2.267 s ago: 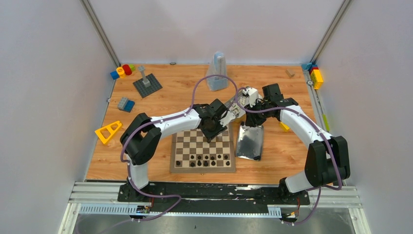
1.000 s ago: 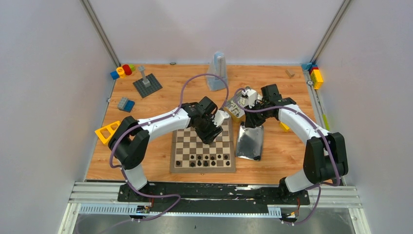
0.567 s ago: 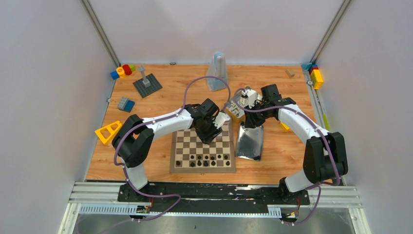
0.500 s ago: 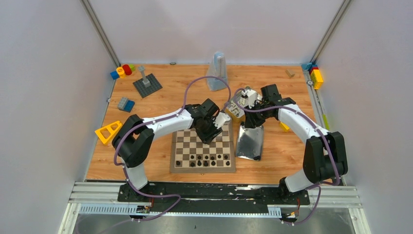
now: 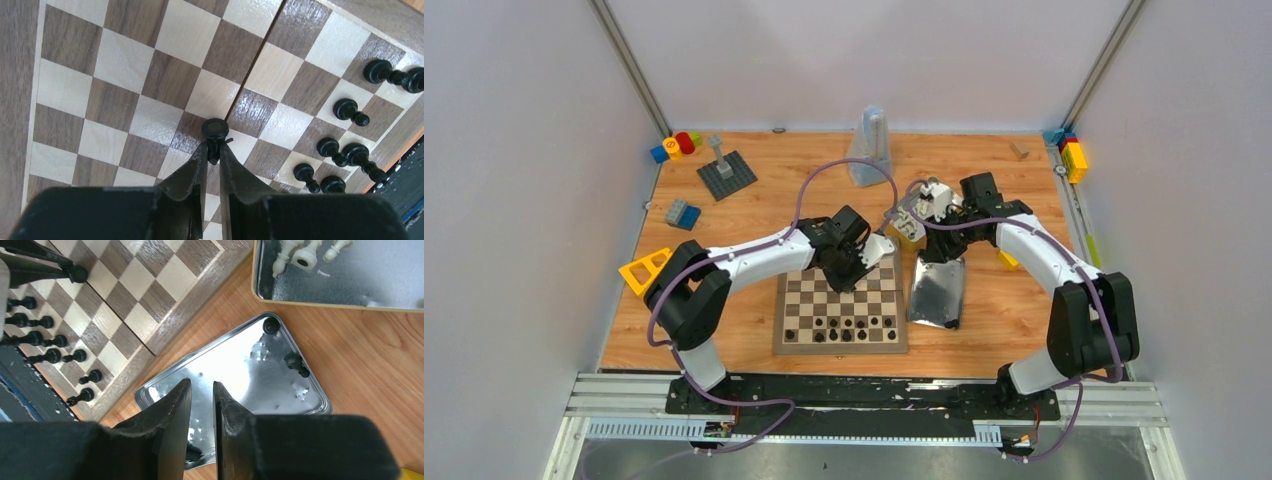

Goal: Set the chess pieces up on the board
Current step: Pick up the chess piece from the chessboard.

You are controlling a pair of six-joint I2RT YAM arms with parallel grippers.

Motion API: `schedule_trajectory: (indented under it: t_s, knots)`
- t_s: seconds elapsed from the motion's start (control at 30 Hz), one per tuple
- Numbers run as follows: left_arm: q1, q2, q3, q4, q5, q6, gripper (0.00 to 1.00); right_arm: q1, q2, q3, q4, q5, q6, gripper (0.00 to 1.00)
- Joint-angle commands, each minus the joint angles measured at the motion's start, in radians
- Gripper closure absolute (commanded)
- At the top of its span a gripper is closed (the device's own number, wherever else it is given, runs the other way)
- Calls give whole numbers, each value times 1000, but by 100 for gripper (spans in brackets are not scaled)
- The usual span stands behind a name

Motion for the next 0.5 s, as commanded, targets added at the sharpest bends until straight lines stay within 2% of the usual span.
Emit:
schedule_trajectory:
  t_s: [0.0,0.2,0.33,0.47]
  knots:
    - [-5,-77,-30,32,-8,68,81,3,-58,18,30,-92,36,76]
    - [-4,-141,-74,79,-4,102,84,1,-32,64,32,-302,64,75]
    - [-4,-173,-96,111,18,110,87,0,45,99,61,-490,101,75]
    - [-4,-190,-108,126,44,118,91,11,118,94,124,-606,127,76]
